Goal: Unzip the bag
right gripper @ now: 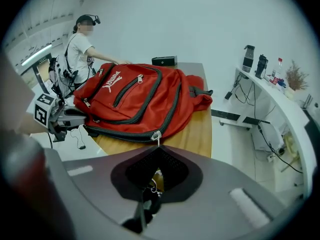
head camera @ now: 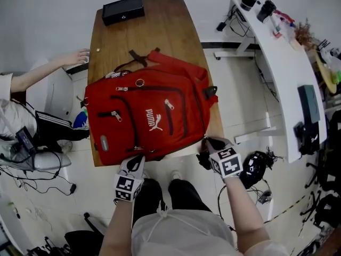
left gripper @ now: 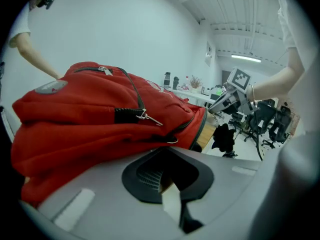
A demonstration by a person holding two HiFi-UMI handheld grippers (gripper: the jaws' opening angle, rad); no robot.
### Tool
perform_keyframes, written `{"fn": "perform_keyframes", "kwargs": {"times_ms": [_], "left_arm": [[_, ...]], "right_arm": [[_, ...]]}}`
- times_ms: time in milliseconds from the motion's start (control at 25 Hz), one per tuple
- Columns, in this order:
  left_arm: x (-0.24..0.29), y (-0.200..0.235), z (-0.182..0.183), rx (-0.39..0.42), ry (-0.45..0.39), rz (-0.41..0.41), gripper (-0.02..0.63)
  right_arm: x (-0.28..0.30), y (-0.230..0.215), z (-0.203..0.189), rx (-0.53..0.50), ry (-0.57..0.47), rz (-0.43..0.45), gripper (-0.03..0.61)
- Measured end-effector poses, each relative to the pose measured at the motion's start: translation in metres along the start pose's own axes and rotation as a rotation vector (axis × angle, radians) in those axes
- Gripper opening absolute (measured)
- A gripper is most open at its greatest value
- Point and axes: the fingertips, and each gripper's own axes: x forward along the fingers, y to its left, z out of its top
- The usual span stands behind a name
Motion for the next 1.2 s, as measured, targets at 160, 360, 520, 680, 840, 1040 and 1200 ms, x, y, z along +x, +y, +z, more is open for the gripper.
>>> {"fn": "perform_keyframes", "kwargs": {"times_ms": [160,360,520,680,840,1040,1200], "left_arm": [[0.0,0.001,-0.001,-0.008,0.003,0.006,0.008],[0.002,0.002,-0.001,-0.018,0.009,0.01,0.008],[0.001,0.003,-0.001,-0.03,0.019,0.023,0.008],[-0.007,-0.002,0.008,-0.02,0.015,0.055,0.008],[-0.034,-0.017,0.047,-0.073,-0.121,0.073,0.008],[-0.091,-0.058,0.114,-0.059,-0.344,0.054,0.008],[-0.139,-0.1,0.138,0.008,-0.447,0.013,0.008]], "right_arm": [[0.004,-0.01,0.004,0.021,-0.005,-0.024,0.009],[0.009,-0.014,0.003,0.034,0.012,-0.056,0.017],[0.009,-0.015,0.001,0.036,0.008,-0.095,0.047],[-0.009,-0.019,0.007,0.021,-0.063,-0.146,0.078],[-0.052,-0.009,0.034,0.012,-0.276,-0.095,0.008],[-0.118,0.022,0.065,-0.002,-0.548,0.025,0.008],[-0.163,0.063,0.065,-0.063,-0.639,0.052,0.008]]}}
